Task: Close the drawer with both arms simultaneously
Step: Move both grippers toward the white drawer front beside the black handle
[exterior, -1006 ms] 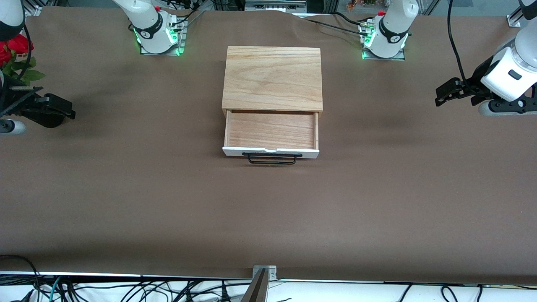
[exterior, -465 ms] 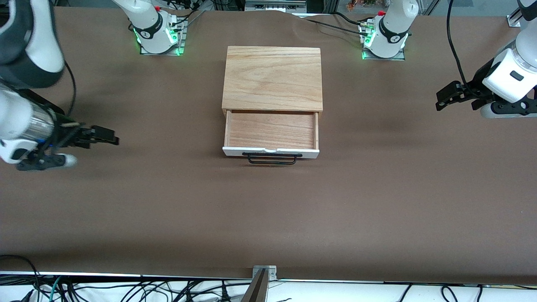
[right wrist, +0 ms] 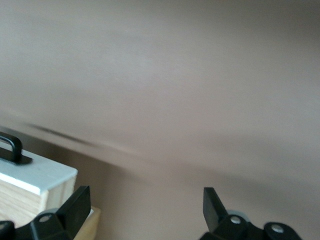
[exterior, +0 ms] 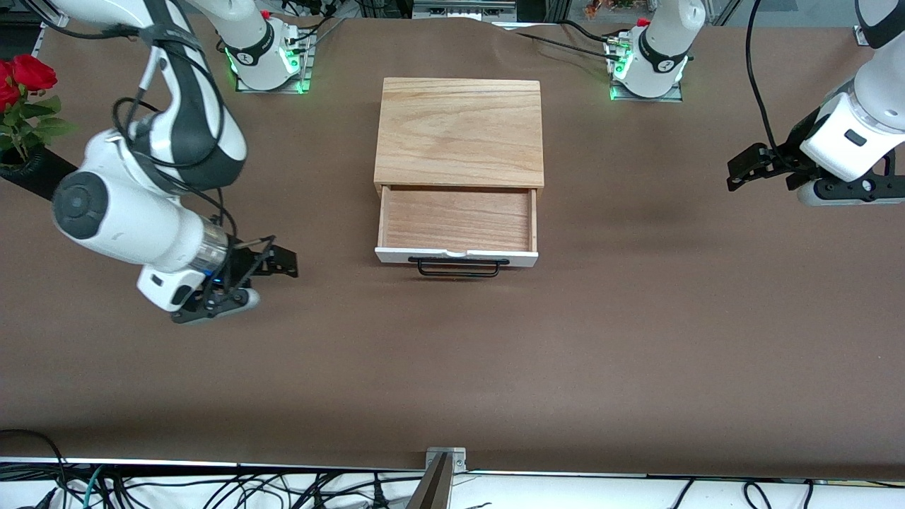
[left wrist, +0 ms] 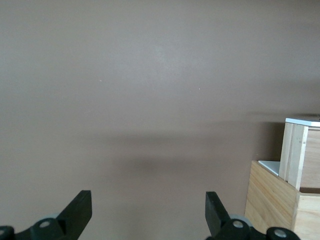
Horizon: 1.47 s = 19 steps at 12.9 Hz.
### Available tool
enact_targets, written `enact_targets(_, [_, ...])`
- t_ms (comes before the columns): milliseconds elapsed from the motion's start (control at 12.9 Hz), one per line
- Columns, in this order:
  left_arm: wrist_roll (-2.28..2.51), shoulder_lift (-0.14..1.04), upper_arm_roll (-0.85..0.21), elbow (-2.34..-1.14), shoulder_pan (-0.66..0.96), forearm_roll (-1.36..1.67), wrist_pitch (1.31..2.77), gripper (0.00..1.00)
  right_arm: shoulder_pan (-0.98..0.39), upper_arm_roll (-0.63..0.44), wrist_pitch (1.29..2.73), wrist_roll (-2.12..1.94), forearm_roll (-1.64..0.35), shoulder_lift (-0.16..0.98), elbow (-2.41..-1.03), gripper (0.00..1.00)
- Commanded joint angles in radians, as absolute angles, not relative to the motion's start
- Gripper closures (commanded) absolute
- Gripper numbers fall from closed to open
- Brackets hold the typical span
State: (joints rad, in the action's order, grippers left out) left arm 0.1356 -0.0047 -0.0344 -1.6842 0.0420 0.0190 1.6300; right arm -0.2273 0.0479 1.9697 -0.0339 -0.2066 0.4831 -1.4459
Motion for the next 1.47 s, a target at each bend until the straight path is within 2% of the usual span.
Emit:
enact_targets(0, [0.12, 0.007, -0.053, -1.701, 0.054, 0.072, 1.672, 0.0, -0.27, 0.046, 2.041, -0.031, -0.305, 0.543, -1.404, 0.0])
enact_targets(310, [0.112, 0.119, -0.074, -1.735, 0.08, 0.358, 1.814, 0.0, -0.343, 0.046, 2.182, -0.031, -0.311, 0.612, -1.404, 0.0])
enact_targets(542, [0.097, 0.222, -0.092, -1.735, 0.147, 0.414, 1.928, 0.0, -0.389, 0.046, 2.261, -0.029, -0.321, 0.656, -1.404, 0.0])
enact_targets(1084, [0.072, 0.461, -0.101, -1.683, 0.328, 0.521, 2.15, 0.0, -0.439, 0.046, 2.244, -0.034, -0.405, 0.678, -1.407, 0.0])
enact_targets(1394, [0.074, 0.529, -0.095, -1.612, 0.345, 0.666, 2.167, 0.0, -0.463, 0.046, 2.174, -0.034, -0.405, 0.678, -1.408, 0.0])
